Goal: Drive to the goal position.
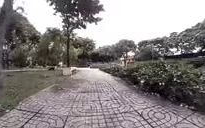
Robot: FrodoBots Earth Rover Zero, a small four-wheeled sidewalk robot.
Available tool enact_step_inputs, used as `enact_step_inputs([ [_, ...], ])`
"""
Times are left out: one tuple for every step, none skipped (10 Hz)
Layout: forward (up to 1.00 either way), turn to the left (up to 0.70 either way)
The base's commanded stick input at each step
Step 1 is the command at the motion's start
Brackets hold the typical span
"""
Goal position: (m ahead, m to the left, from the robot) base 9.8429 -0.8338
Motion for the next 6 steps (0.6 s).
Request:
enact_step_inputs([
  [1.00,0.00],
  [1.00,0.00],
  [1.00,0.13],
  [1.00,0.00],
  [1.00,0.00],
  [1.00,0.00],
])
